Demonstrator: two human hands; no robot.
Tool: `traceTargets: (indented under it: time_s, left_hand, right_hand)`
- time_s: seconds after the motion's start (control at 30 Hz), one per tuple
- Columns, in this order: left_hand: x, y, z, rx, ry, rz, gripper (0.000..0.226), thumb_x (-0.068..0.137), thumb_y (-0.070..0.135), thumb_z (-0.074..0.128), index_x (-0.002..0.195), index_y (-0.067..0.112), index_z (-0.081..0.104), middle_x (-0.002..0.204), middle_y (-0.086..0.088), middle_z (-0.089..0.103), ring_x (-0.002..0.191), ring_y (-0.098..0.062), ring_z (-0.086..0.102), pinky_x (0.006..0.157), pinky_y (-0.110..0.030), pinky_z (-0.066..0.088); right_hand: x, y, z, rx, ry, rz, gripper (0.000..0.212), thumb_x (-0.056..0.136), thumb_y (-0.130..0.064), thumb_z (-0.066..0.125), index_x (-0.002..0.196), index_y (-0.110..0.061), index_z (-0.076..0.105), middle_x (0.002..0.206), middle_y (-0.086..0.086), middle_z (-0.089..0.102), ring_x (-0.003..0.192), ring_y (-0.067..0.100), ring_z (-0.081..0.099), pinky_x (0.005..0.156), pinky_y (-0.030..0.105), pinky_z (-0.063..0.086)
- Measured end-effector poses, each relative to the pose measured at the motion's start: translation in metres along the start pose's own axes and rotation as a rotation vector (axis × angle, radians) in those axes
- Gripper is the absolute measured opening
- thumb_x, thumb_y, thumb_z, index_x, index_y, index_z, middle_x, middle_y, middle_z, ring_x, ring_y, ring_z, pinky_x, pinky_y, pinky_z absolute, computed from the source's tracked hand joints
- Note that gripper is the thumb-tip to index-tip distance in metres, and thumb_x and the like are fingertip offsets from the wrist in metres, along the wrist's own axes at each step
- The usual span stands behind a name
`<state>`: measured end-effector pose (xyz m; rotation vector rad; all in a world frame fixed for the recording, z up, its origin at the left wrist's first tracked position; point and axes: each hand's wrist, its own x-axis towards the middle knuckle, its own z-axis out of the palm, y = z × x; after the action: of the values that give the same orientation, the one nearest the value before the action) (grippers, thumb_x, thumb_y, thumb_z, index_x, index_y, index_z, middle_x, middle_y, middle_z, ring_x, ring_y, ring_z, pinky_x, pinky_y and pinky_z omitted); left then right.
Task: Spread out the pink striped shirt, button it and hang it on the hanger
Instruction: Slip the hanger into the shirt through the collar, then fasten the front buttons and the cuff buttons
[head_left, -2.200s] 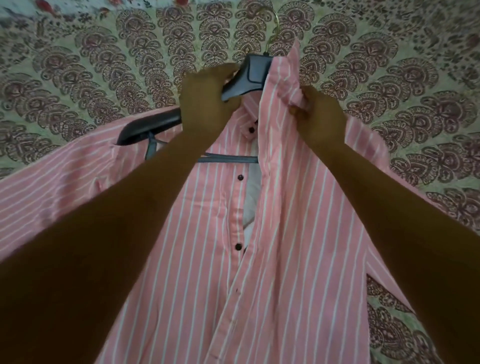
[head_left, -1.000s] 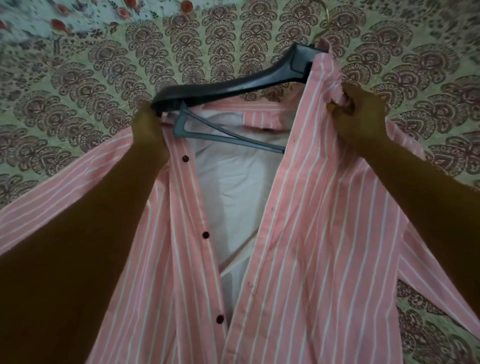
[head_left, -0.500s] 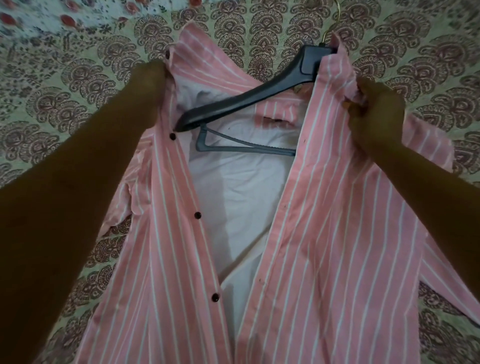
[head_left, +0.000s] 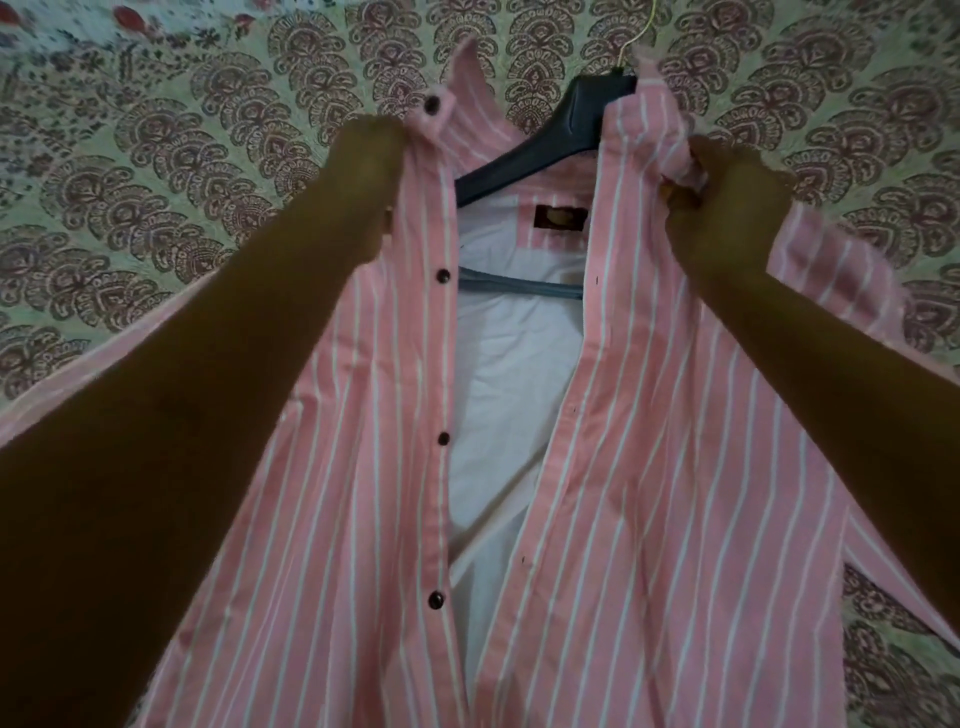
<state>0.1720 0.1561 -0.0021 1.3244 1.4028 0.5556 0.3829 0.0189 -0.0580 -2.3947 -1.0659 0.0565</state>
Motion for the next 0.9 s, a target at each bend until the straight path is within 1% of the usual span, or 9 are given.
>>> traceTargets:
  time_s: [0.23,0.33,0.4,0.47,0.53,0.6,0.7,0.8,0.9]
  left_hand:
    - [-0.010,0.000,0.037,-0.066,-0.139,-0.015,0.018,0.078,0.003,0.048,0.065,0.015,0.044,0.078,-0.009,0.039,0.062,-0.016,0.039,0.057,-0.022,0.031]
    - [-0.009,-0.002,0.046,-0.004,-0.154,0.024,0.014,0.084,0.017,0.045,0.070,0.016,0.044,0.075,-0.007,0.049,0.061,-0.016,0.047,0.055,-0.020,0.042]
    - [-0.004,-0.008,0.051,0.018,-0.131,0.060,0.011,0.076,0.021,0.046,0.082,0.013,0.048,0.084,-0.013,0.053,0.073,-0.020,0.051,0.066,-0.029,0.044]
    - [0.000,-0.016,0.052,0.124,-0.071,0.117,0.008,0.085,0.014,0.042,0.092,0.013,0.046,0.092,-0.012,0.057,0.081,-0.023,0.052,0.072,-0.030,0.044]
    - [0.003,-0.028,0.052,0.246,-0.007,0.208,0.011,0.089,0.005,0.039,0.087,0.014,0.044,0.102,-0.008,0.061,0.084,-0.019,0.052,0.068,-0.025,0.043]
    - [0.002,-0.039,0.051,0.353,-0.007,0.294,0.015,0.087,0.001,0.045,0.090,0.013,0.051,0.116,-0.010,0.059,0.100,-0.022,0.053,0.083,-0.028,0.045]
    - [-0.013,-0.058,0.040,0.542,-0.019,0.388,0.038,0.083,0.002,0.053,0.121,0.006,0.051,0.130,-0.016,0.046,0.118,-0.024,0.045,0.095,-0.020,0.029]
    - [-0.055,-0.078,0.024,0.547,-0.023,0.499,0.043,0.077,-0.002,0.054,0.120,0.002,0.052,0.127,-0.018,0.050,0.116,-0.029,0.048,0.089,-0.014,0.027]
    - [-0.107,-0.108,0.013,0.546,-0.078,0.527,0.043,0.073,0.010,0.044,0.113,0.003,0.057,0.119,-0.019,0.055,0.109,-0.031,0.054,0.092,-0.017,0.030]
  right_hand:
    - [-0.006,-0.035,0.012,0.059,-0.104,-0.022,0.036,0.085,-0.018,0.053,0.121,-0.017,0.059,0.113,0.015,0.065,0.109,0.037,0.056,0.092,0.040,0.044]
    - [-0.009,-0.045,0.024,0.082,-0.137,-0.036,0.033,0.084,-0.014,0.053,0.115,-0.014,0.062,0.111,0.017,0.066,0.108,0.038,0.056,0.095,0.042,0.043]
    - [-0.008,-0.048,0.030,0.027,-0.145,-0.056,0.032,0.085,-0.014,0.050,0.115,-0.014,0.061,0.111,0.016,0.065,0.109,0.037,0.055,0.096,0.040,0.041]
    - [-0.005,-0.047,0.035,-0.029,-0.151,-0.069,0.031,0.086,-0.016,0.049,0.115,-0.014,0.059,0.112,0.017,0.064,0.109,0.036,0.055,0.096,0.039,0.038]
    - [-0.004,-0.044,0.040,-0.061,-0.156,-0.069,0.033,0.087,-0.019,0.049,0.118,-0.012,0.057,0.112,0.018,0.063,0.108,0.036,0.056,0.098,0.038,0.036]
    - [-0.010,-0.041,0.042,-0.072,-0.151,-0.102,0.041,0.083,-0.024,0.044,0.120,-0.012,0.055,0.113,0.019,0.063,0.107,0.035,0.056,0.099,0.038,0.034]
    - [-0.038,-0.036,0.038,-0.007,-0.137,-0.205,0.055,0.070,-0.023,0.040,0.122,-0.010,0.054,0.121,0.018,0.057,0.114,0.035,0.051,0.104,0.041,0.032]
    - [-0.086,-0.029,0.030,0.062,-0.144,-0.253,0.052,0.071,-0.016,0.048,0.121,-0.004,0.055,0.126,0.021,0.054,0.117,0.037,0.049,0.104,0.048,0.033]
    - [-0.144,-0.025,0.022,0.063,-0.203,-0.276,0.049,0.078,-0.019,0.050,0.124,-0.003,0.053,0.129,0.021,0.053,0.120,0.037,0.048,0.107,0.049,0.031]
